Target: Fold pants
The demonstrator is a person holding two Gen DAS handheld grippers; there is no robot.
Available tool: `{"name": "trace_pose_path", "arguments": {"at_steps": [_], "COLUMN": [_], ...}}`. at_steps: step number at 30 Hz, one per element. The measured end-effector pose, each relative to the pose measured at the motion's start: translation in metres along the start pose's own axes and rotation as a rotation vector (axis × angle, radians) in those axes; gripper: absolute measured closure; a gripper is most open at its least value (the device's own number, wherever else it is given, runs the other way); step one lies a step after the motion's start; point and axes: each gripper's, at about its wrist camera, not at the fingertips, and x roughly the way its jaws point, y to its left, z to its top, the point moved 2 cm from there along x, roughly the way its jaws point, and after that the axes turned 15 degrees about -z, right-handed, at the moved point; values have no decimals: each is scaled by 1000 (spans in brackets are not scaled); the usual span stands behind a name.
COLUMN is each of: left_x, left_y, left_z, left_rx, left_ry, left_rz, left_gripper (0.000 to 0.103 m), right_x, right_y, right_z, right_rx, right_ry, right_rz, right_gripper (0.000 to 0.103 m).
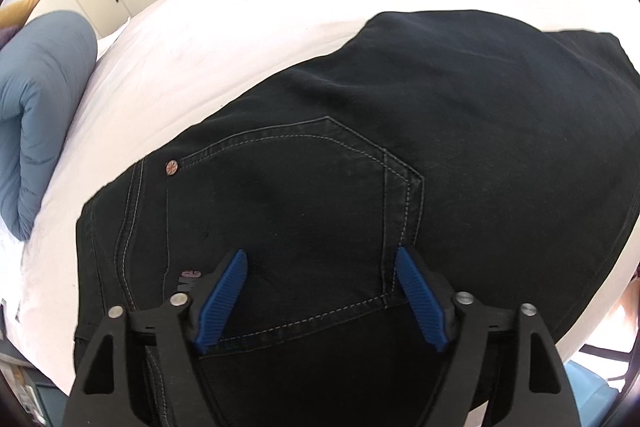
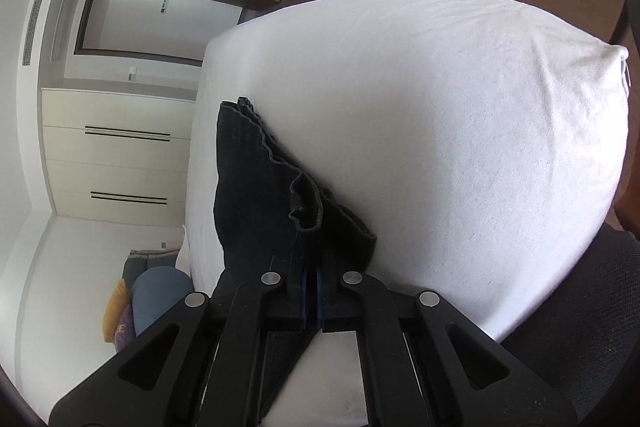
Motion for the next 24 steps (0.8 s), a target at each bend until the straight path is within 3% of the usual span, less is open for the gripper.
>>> {"name": "trace_pose_path", "arguments": {"at_steps": [2, 5, 6, 7, 9, 11, 12, 14, 15, 16, 18, 20, 24], "left_x": [0, -1, -1, -3, -6, -13, -15, -24, -25, -24, -9, 12, 61], "left_y": [3, 6, 6, 6, 3, -4, -17, -30, -35, -41, -50, -58, -84], "left_z": [-1, -1, -1, 0, 5, 13, 17, 32, 40, 48, 65, 80, 105], "left_rx": [-7, -7, -4, -1, 10, 19, 23, 11, -5, -25, -84, -113, -135], "left_ry": [-9, -17, -17, -16, -16, -30, -41, -84, -100, -110, -115, -121, -71], "left_rz": [-8, -15, -13, -7, 13, 12, 4, -21, -54, -105, -227, -318, -382], "left_gripper": [22, 21, 21, 21, 22, 25, 33, 47, 58, 78, 101, 101, 103], "right_x": [-6, -45, -56, -63, -52, -13, 9, 60, 90, 115, 160, 186, 205], "right_y": [4, 26, 34, 51, 98, 148, 167, 196, 202, 204, 203, 198, 175], "right_z": [3, 14, 16, 15, 2, -30, -47, -82, -96, -106, -117, -114, -72], "right_rx": [0, -73, -80, -111, -267, -373, -407, -465, -452, -430, -390, -355, -255], "right_ry": [-1, -187, -227, -247, -169, -7, 75, 176, 255, 310, 395, 415, 345], "right_rz": [-21, -221, -241, -197, -94, 37, 96, 113, 123, 116, 84, 70, 45], "right_gripper": [97, 93, 90, 90, 94, 95, 99, 100, 101, 101, 101, 101, 103]}}
